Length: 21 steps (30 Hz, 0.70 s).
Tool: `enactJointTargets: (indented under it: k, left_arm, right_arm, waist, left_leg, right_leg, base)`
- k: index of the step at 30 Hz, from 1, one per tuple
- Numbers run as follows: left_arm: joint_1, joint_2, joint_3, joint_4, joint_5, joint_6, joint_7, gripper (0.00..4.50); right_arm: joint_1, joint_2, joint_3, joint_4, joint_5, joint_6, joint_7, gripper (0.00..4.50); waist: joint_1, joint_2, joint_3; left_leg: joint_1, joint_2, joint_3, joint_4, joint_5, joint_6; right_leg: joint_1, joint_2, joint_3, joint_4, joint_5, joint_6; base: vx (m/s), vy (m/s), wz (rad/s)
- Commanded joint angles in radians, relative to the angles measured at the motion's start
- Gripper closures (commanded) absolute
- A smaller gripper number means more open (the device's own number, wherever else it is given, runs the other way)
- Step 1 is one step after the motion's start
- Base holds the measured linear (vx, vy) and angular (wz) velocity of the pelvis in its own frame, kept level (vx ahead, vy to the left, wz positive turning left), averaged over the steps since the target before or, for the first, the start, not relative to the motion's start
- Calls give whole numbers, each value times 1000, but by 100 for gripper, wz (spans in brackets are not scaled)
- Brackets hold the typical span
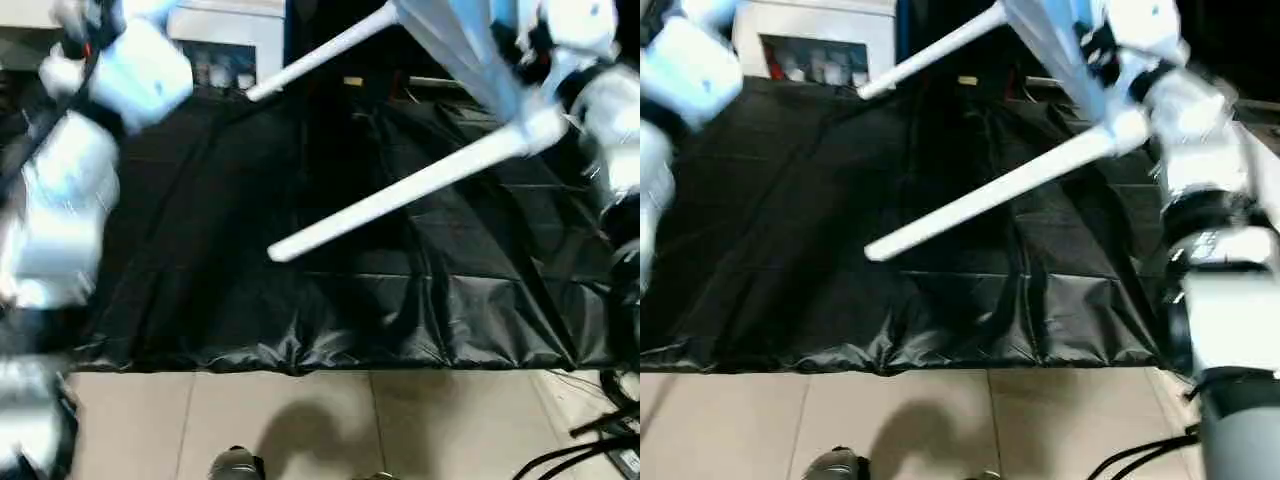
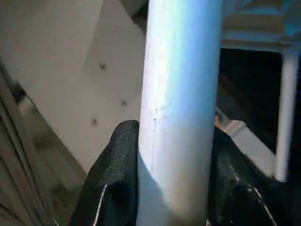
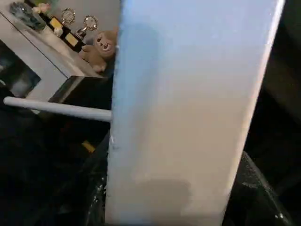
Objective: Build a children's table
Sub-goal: Flip table
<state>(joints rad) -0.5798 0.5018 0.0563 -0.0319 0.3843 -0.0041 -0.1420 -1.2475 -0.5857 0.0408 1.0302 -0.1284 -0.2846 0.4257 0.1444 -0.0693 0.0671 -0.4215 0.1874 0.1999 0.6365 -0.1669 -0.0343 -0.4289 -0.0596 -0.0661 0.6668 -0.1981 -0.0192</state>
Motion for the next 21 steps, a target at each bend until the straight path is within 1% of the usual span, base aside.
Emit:
enactJointTargets:
  k: [1, 2, 3, 4, 5, 6, 7, 8, 9, 10, 11, 12, 13, 14, 15, 16, 17, 18, 19, 21]
  left_arm:
    - [71, -91, -95, 33, -90, 19, -29, 291]
    - [91, -104, -90, 43, -94, 25, -19, 293]
    - [116, -124, -80, 47, -101, 33, -10, 294]
    - [116, -124, -80, 47, -101, 33, -10, 297]
    - [131, -136, -76, 46, -103, 39, -7, 299]
    - [149, -141, -80, 40, -96, 45, -7, 300]
    - [168, -148, -83, 27, -90, 57, -7, 301]
    - [185, -153, -88, 10, -80, 69, -6, 301]
    - [185, -153, -87, 10, -79, 70, -6, 302]
    - [188, -157, -85, 4, -76, 75, -7, 302]
    - [188, -158, -82, 1, -73, 78, -8, 302]
    - [182, -153, -80, 3, -68, 77, -9, 302]
    - [180, -150, -79, 3, -66, 76, -9, 302]
    - [174, -140, -76, 5, -62, 71, -10, 302]
    - [174, -139, -76, 5, -62, 71, -10, 302]
    - [174, -130, -74, 3, -60, 69, -12, 302]
    - [174, -126, -72, 3, -59, 68, -13, 302]
    - [175, -122, -70, 4, -61, 67, -14, 302]
    - [175, -120, -69, 4, -61, 67, -14, 302]
    - [176, -117, -68, 2, -61, 68, -15, 302]
  right_arm:
    - [-77, 26, 56, -32, -32, -82, 41, 277]
    - [-96, 28, 56, -24, -32, -85, 43, 277]
    - [-118, 31, 54, -15, -33, -89, 42, 277]
    - [-118, 31, 54, -15, -33, -89, 42, 277]
    - [-131, 34, 52, -10, -32, -92, 41, 277]
    - [-146, 40, 50, -4, -27, -94, 49, 277]
    - [-164, 49, 49, 6, -25, -99, 62, 277]
    - [-181, 62, 52, 16, -23, -109, 88, 277]
    - [-182, 62, 52, 16, -23, -110, 88, 226]
    - [-187, 67, 55, 23, -27, -116, 91, 214]
    - [-189, 70, 56, 28, -31, -120, 91, 214]
    - [-189, 77, 61, 35, -38, -129, 95, 207]
    - [-189, 80, 63, 38, -41, -133, 96, 178]
    - [-187, 86, 62, 42, -38, -140, 101, 178]
    - [-186, 86, 62, 42, -38, -140, 101, 166]
    - [-185, 87, 61, 44, -39, -146, 102, 166]
    - [-185, 87, 60, 45, -39, -149, 107, 159]
    - [-186, 85, 60, 47, -43, -157, 109, 146]
    - [-187, 84, 61, 48, -46, -162, 109, 134]
    - [-187, 84, 60, 49, -46, -163, 112, 119]
  waist:
    - [-13, -7, -67]
    - [-15, -13, -66]
    - [-15, -13, -67]
    - [-17, -10, -67]
    - [-17, -7, -66]
    - [-21, -11, -67]
    - [-21, -13, -67]
    - [-24, -15, -69]
    - [-25, -16, -67]
    - [-26, -19, -66]
    - [-27, -24, -66]
    - [-26, -26, -66]
    - [-25, -25, -66]
    - [-24, -22, -67]
    - [-24, -22, -66]
    - [-23, -22, -67]
    - [-25, -24, -66]
    - [-23, -24, -67]
    - [-23, -25, -66]
    - [-24, -23, -67]
  left_leg:
    - [41, 45, -23, -62, -283, -22]
    - [42, 46, -26, -64, -319, -28]
    - [43, 47, -28, -65, -326, -30]
    - [42, 47, -30, -66, -332, -33]
    - [43, 48, -32, -68, -353, -37]
    - [44, 49, -34, -70, -374, -42]
    - [43, 50, -36, -73, -380, -45]
    - [46, 53, -38, -74, -400, -55]
    - [50, 53, -39, -76, -427, -60]
    - [53, 53, -38, -76, -442, -63]
    - [59, 51, -38, -74, -469, -64]
    - [56, 52, -41, -77, -474, -65]
    - [56, 53, -41, -78, -475, -67]
    - [58, 53, -42, -78, -476, -73]
    - [56, 53, -43, -81, -480, -79]
    - [56, 54, -43, -81, -482, -82]
    - [52, 53, -44, -83, -486, -85]
    - [57, 54, -44, -82, -495, -87]
    - [56, 53, -44, -82, -496, -87]
    - [55, 53, -45, -84, -490, -90]
  right_leg:
    - [31, -78, 50, -92, -282, -155]
    - [31, -80, 49, -97, -341, -137]
    - [29, -81, 49, -98, -350, -130]
    - [29, -82, 48, -97, -357, -127]
    - [25, -81, 48, -102, -373, -113]
    - [23, -80, 48, -101, -375, -106]
    - [24, -80, 47, -103, -373, -102]
    - [22, -79, 46, -100, -356, -103]
    - [18, -76, 45, -102, -354, -100]
    - [14, -75, 45, -104, -357, -99]
    - [12, -76, 45, -106, -365, -102]
    - [14, -78, 45, -106, -368, -100]
    - [13, -79, 46, -105, -365, -99]
    - [13, -77, 46, -103, -349, -102]
    - [14, -78, 46, -102, -334, -103]
    - [14, -79, 46, -101, -326, -104]
    - [16, -79, 46, -99, -317, -105]
    - [14, -80, 46, -99, -318, -105]
    - [15, -79, 47, -99, -312, -107]
    - [18, -78, 47, -98, -296, -108]
  base:
    - [0, 0, 0]
    - [0, 0, 0]
    - [0, 0, 0]
    - [0, 0, 0]
    - [0, 0, 0]
    - [0, 0, 0]
    - [0, 0, 0]
    - [0, 0, 0]
    - [0, 0, 0]
    - [0, 0, 0]
    - [0, 0, 0]
    - [0, 0, 0]
    - [0, 0, 0]
    - [0, 0, 0]
    - [0, 0, 0]
    - [0, 0, 0]
    - [0, 0, 0]
    - [0, 0, 0]
    - [0, 0, 0]
    - [0, 0, 0]
